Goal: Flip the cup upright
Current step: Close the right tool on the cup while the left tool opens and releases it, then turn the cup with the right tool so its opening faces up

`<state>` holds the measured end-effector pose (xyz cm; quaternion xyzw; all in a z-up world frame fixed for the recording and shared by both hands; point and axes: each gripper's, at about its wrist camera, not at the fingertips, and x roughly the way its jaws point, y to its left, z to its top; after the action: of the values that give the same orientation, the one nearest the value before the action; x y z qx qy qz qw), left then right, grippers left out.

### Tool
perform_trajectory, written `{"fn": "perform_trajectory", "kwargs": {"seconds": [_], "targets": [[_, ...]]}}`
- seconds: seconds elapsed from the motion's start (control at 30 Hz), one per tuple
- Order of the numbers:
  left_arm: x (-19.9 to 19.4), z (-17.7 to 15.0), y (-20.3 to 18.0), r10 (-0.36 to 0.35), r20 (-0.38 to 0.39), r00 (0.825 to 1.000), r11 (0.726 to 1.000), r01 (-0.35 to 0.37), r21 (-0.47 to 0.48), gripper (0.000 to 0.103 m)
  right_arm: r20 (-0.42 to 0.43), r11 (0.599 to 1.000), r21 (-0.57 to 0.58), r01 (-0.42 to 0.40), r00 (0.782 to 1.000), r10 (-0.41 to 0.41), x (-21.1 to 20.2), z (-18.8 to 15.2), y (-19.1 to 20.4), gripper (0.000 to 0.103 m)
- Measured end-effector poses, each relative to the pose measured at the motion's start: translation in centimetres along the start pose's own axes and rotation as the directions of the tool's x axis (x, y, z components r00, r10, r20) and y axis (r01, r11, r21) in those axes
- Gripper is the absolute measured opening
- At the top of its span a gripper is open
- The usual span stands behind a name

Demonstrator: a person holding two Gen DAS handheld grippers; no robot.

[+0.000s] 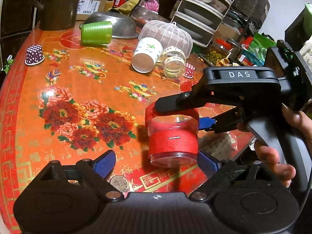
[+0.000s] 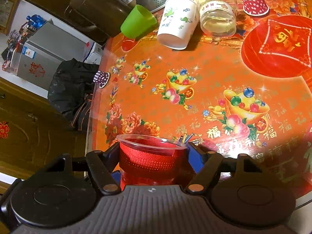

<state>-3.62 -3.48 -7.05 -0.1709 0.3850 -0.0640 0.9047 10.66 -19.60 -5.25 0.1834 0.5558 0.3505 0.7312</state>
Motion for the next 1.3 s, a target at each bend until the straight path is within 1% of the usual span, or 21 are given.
{"fn": "perform_trajectory", "kwargs": {"seconds": [0.07,0.13,0.23,0.37,0.47,0.57,0.67,0.73,0.77,0.83,0.87,0.9,1.0,1.07,1.1,1.17,1.2,1.23,1.3], "targets": [[-0.5,-0.2,0.3,-0.013,0.013,1.000,1.000,0.013,0.006,0.093,0.015,1.000,-0.007,0.003,1.000,-0.003,-0.4,0.0,0.3,0.073],[-1.1,-0.3,0.9,-0.044,0.021,0.999,0.999,0.044,-0.008,0.093,0.033,1.000,-0.010,0.006,0.999,-0.006,-0.9,0.1,0.4,0.073],[-2.8,-0.4,2.1,-0.096,0.066,0.993,0.995,0.098,-0.034,0.093,0.069,1.000,-0.018,0.012,0.998,-0.011,-1.6,0.1,0.6,0.073],[-4.9,-0.2,3.6,-0.116,0.138,0.984,0.991,0.123,-0.049,0.093,0.111,0.998,-0.047,0.035,0.993,-0.030,-2.2,0.3,1.2,0.073],[-6.2,0.2,5.0,-0.110,0.198,0.974,0.988,0.129,-0.085,0.093,0.160,0.993,-0.097,0.063,0.986,-0.047,-2.6,0.2,2.2,0.073],[-6.8,0.5,6.5,-0.093,0.228,0.969,0.984,0.125,-0.128,0.093,0.209,0.985,-0.144,0.100,0.975,-0.068,-2.6,0.1,3.0,0.073],[-7.1,0.8,7.5,-0.079,0.245,0.966,0.981,0.119,-0.154,0.093,0.303,0.962,-0.206,0.177,0.947,-0.110,-3.0,-0.4,3.9,0.073],[-7.2,0.8,7.9,-0.078,0.256,0.964,0.979,0.122,-0.161,0.093,0.389,0.939,-0.249,0.236,0.913,-0.126,-3.4,-0.9,4.6,0.073],[-7.3,0.8,8.0,-0.082,0.262,0.962,0.979,0.127,-0.160,0.093,0.438,0.924,-0.274,0.268,0.890,-0.128,-3.6,-1.3,4.9,0.073],[-7.2,0.8,8.1,-0.103,0.275,0.956,0.977,0.148,-0.150,0.093,0.554,0.868,-0.334,0.367,0.822,-0.135,-3.7,-2.6,5.9,0.073],[-7.1,0.8,8.1,-0.113,0.279,0.954,0.977,0.158,-0.145,0.093,0.606,0.844,-0.344,0.412,0.784,-0.136,-3.7,-3.4,6.1,0.073],[-7.1,0.8,8.0,-0.124,0.286,0.950,0.976,0.168,-0.136,0.093,0.648,0.827,-0.351,0.440,0.751,-0.124,-3.7,-4.2,6.2,0.073],[-7.2,0.7,8.0,-0.125,0.301,0.945,0.978,0.169,-0.124,0.093,0.744,0.793,-0.368,0.486,0.666,-0.062,-3.2,-7.0,5.8,0.072],[-7.2,0.7,8.3,-0.125,0.308,0.943,0.977,0.170,-0.127,0.093,0.790,0.774,-0.378,0.509,0.613,-0.017,-2.6,-9.1,5.4,0.072],[-7.1,0.7,8.4,-0.127,0.309,0.943,0.975,0.175,-0.134,0.093,0.813,0.766,-0.379,0.519,0.583,0.007,-2.0,-10.2,5.1,0.072],[-7.0,0.6,8.7,-0.136,0.311,0.940,0.971,0.188,-0.144,0.093,0.836,0.746,-0.386,0.543,0.547,0.034,-0.9,-11.5,4.7,0.072],[-6.8,0.6,8.8,-0.141,0.312,0.939,0.970,0.195,-0.147,0.093,0.853,0.733,-0.386,0.560,0.519,0.052,-0.1,-12.2,4.4,0.072],[-6.7,0.6,8.8,-0.147,0.312,0.939,0.969,0.200,-0.147,0.093,0.866,0.726,-0.380,0.574,0.497,0.060,0.4,-12.7,4.1,0.072],[-6.6,0.4,8.7,-0.161,0.310,0.937,0.967,0.213,-0.140,0.093,0.883,0.702,-0.372,0.607,0.466,0.065,1.8,-13.2,3.7,0.072]]}}
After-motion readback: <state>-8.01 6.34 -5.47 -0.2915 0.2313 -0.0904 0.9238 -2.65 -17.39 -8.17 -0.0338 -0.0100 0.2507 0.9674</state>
